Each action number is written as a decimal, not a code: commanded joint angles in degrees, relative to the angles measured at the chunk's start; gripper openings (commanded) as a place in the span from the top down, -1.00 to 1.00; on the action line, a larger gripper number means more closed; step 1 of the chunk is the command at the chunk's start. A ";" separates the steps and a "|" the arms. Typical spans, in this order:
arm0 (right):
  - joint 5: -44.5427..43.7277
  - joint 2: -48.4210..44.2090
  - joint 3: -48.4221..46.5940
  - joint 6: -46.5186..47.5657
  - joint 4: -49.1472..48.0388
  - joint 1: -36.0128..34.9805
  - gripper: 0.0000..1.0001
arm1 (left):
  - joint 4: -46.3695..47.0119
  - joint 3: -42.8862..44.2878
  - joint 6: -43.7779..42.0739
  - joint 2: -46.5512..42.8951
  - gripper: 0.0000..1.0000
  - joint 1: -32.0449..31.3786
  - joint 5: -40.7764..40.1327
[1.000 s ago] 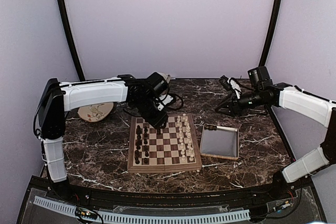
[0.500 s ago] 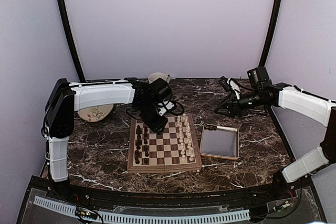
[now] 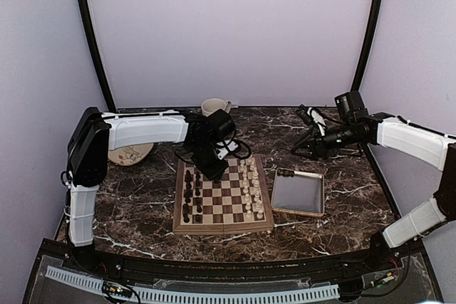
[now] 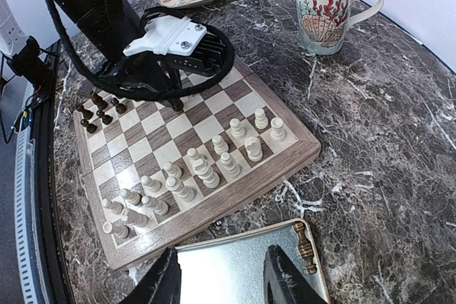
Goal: Set up the chess pieces on the board
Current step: Pick up the knight from the chessboard, then place the knight at g8.
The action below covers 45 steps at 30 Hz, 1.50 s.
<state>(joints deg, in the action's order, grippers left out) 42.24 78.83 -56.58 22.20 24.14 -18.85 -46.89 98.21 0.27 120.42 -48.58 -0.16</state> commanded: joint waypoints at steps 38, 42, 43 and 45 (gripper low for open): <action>0.59 1.89 -1.26 1.16 0.90 0.13 0.23 | -1.46 -8.24 1.04 -10.88 0.80 10.42 -3.16; 0.56 2.16 -1.39 1.25 0.95 0.12 0.23 | -0.62 -8.81 0.96 -10.03 0.79 10.55 -2.38; 0.56 2.29 -1.35 1.21 1.01 0.09 0.23 | -0.45 -8.87 0.96 -9.81 0.79 10.59 -2.18; 0.57 2.30 -1.40 1.33 1.08 0.07 0.24 | -0.11 -9.04 0.96 -9.30 0.78 10.61 -2.24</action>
<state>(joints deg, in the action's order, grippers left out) 42.22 80.44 -56.60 22.70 25.12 -18.85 -47.88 90.11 0.71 110.72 -38.39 -3.49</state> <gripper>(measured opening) 0.384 0.169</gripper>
